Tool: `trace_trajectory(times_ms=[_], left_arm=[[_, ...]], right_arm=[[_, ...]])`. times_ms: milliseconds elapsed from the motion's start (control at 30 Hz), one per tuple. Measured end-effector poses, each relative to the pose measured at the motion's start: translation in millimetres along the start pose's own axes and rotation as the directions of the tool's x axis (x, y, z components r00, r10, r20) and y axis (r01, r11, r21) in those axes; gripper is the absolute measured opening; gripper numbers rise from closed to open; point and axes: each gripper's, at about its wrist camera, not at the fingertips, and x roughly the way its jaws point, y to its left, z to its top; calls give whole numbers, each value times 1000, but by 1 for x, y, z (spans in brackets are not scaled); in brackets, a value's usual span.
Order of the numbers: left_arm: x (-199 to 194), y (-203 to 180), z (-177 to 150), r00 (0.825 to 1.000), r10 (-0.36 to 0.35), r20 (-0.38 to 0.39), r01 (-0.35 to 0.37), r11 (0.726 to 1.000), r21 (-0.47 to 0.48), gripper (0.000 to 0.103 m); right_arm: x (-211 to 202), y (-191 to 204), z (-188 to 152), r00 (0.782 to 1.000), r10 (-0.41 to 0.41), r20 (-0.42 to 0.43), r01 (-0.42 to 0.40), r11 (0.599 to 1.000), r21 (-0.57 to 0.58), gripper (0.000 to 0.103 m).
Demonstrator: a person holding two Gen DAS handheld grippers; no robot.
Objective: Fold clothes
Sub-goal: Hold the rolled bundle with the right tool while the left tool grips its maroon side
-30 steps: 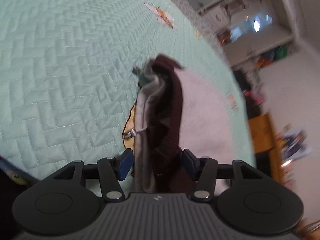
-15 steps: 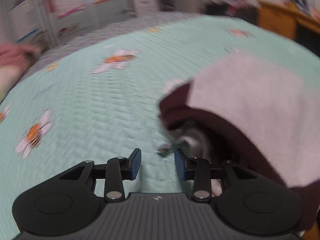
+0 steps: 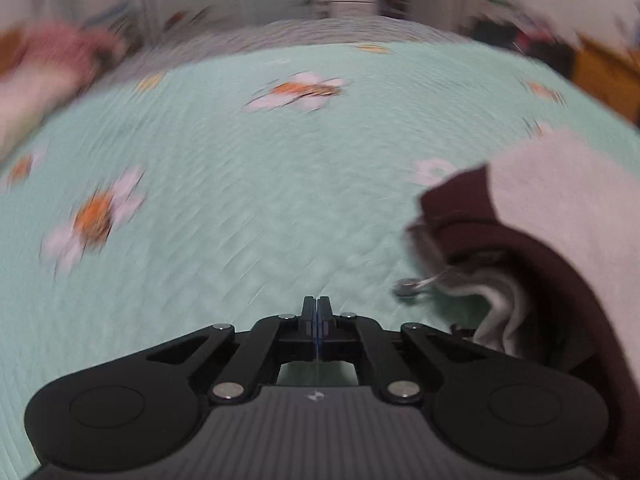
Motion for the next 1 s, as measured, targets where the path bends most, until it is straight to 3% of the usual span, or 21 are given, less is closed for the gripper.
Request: trace_trajectory(times_ms=[67,100,133,200,267,333,367,433,500,567,600,700,767,800,833,900,1000], left_arm=[[-18,17,-8,1000,-3,12,5,989,-148,4],[-30,25,-15,1000,-20,21,25,971,-239,6],[-42,32,-22,999,-38,32,46,944,-326,7],[-67,37,-45,987,-134,92,162,875,-457,12],[-84,29,-70,955,-255,150,294,778,-555,27],[-98,4,-96,900,-383,207,422,650,-633,37],[-108,-10,-107,879,-427,212,454,614,-645,38],[-121,-40,-115,853,-483,199,489,604,-630,39],[-123,-65,-118,838,-517,178,498,586,-639,39],[-108,-87,-111,800,-590,113,508,565,-651,40],[-98,-94,-107,794,-601,96,499,553,-668,40],[-72,-114,-102,805,-582,118,444,458,-770,43],[-64,-127,-105,820,-560,119,394,402,-827,45],[-62,-133,-105,823,-556,113,370,376,-849,45],[-62,-140,-107,818,-564,114,367,358,-858,45],[-64,-150,-109,823,-559,104,346,346,-872,48],[-65,-151,-106,853,-509,115,307,311,-899,57]], right_arm=[[0,-2,1,1000,13,-2,-13,1000,9,88],[-1,-5,1,1000,28,1,-28,999,25,88],[-2,-9,1,999,45,5,-45,998,46,89],[-2,-17,2,996,84,13,-85,992,95,89],[-1,-20,3,994,112,9,-112,988,108,89],[-1,-21,4,991,132,-3,-131,987,98,89],[-1,-22,4,990,143,-10,-142,986,93,89],[-1,-26,6,984,178,-31,-174,980,92,88],[-2,-33,9,974,220,-51,-213,971,109,88],[0,-37,13,965,252,-72,-241,961,132,88],[2,-38,15,961,263,-86,-250,958,138,89],[7,-32,20,960,254,-120,-238,962,131,81],[6,-33,21,966,227,-125,-209,968,137,57],[5,-35,22,969,214,-122,-195,969,151,50],[4,-38,21,970,215,-115,-194,966,169,41],[-1,-38,19,969,230,-96,-209,960,187,35],[-3,-37,17,965,253,-74,-229,944,236,32]])
